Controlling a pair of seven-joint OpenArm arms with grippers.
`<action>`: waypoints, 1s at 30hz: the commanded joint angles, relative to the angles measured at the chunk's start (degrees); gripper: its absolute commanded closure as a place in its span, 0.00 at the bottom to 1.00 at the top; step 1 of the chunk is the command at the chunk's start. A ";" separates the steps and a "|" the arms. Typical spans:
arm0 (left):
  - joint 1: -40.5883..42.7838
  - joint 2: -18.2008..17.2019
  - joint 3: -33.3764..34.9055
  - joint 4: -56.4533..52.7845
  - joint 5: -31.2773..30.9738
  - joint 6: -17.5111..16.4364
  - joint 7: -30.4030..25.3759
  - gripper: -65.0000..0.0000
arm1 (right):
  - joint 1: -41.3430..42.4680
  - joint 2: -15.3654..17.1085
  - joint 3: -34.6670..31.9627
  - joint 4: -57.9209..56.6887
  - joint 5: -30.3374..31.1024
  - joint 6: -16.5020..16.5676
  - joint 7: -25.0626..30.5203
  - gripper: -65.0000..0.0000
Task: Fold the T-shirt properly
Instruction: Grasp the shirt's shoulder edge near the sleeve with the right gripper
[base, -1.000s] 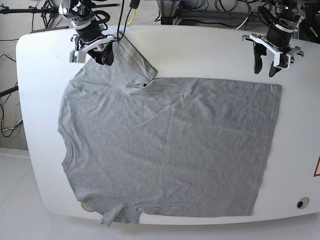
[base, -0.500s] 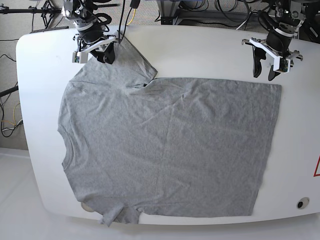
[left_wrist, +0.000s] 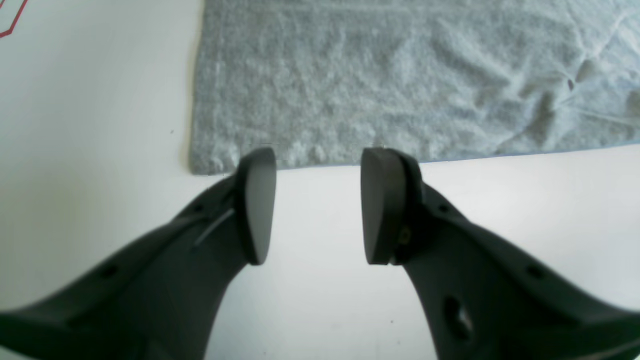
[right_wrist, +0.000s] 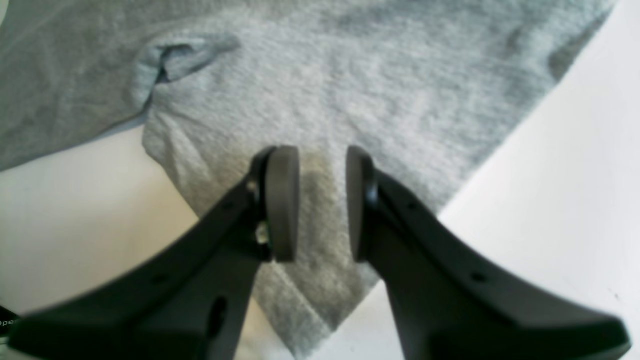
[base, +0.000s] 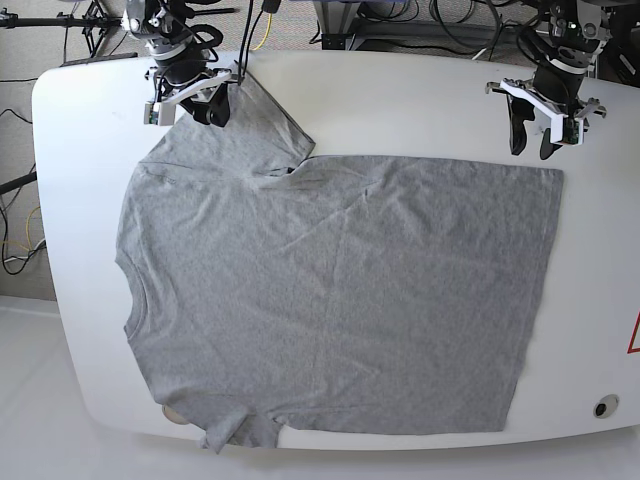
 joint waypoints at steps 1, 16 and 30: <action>0.75 -0.28 -0.22 1.07 0.12 -0.22 -1.87 0.61 | 0.01 0.23 -0.04 1.13 1.01 0.50 1.86 0.76; 1.04 -0.93 0.17 2.02 0.33 -0.21 -2.51 0.60 | 0.35 -0.08 -0.68 0.67 10.17 1.72 -1.45 0.61; 0.69 -0.77 0.07 0.99 0.00 -0.02 -2.57 0.58 | 0.69 -0.98 -0.20 -0.24 12.88 3.31 -2.35 0.72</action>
